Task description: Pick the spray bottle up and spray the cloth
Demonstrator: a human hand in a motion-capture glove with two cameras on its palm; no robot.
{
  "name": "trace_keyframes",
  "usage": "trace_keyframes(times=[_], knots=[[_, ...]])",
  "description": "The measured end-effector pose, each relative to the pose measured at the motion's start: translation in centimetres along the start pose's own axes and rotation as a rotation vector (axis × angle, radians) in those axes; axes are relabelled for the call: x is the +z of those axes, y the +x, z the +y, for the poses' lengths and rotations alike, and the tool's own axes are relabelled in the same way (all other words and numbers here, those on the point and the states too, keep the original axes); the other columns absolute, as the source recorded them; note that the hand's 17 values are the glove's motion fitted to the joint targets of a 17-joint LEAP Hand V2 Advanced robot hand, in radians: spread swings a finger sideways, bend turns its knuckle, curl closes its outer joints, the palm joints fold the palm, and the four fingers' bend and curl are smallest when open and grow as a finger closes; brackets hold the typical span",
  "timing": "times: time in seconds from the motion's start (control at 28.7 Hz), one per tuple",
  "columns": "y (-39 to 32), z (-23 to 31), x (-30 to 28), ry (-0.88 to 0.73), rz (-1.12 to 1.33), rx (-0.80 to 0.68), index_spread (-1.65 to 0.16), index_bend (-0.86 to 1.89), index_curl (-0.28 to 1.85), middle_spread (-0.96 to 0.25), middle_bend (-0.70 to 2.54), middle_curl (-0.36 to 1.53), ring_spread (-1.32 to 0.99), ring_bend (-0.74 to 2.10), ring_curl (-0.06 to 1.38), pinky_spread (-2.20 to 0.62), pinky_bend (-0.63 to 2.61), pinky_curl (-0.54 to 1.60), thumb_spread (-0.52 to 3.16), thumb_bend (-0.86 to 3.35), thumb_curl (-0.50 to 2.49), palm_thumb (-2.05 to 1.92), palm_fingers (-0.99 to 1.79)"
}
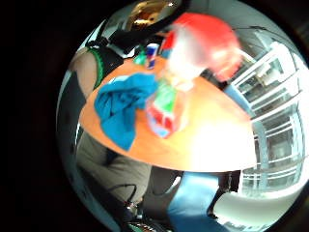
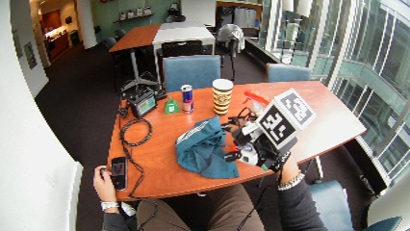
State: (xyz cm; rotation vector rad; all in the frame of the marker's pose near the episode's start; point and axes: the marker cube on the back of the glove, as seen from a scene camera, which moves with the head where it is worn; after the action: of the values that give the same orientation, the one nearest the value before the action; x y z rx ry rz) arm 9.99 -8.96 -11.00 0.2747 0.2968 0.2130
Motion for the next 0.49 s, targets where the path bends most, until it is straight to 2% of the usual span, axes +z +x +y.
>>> trace_keyframes(times=[0.14,0.28,0.49], knots=[[3.0,-2.5,-1.3,0.091,0.046,0.127,-0.40,0.20,0.32,-0.13,0.23,0.30,-0.12,0.29,0.28,0.21,0.23,0.28,1.03,0.08,0.29,0.53,0.78],[5.8,-3.3,-1.1,0.099,0.069,0.241,-0.39,0.17,0.33,-0.16,0.27,0.32,-0.14,0.31,0.29,0.19,0.16,0.27,1.02,0.11,0.31,0.65,0.87],[8.1,-2.6,1.3,0.094,-0.062,0.370,-0.38,0.11,0.31,-0.20,0.31,0.36,-0.18,0.40,0.33,0.13,0.16,0.26,0.99,0.11,0.34,0.76,0.97]])
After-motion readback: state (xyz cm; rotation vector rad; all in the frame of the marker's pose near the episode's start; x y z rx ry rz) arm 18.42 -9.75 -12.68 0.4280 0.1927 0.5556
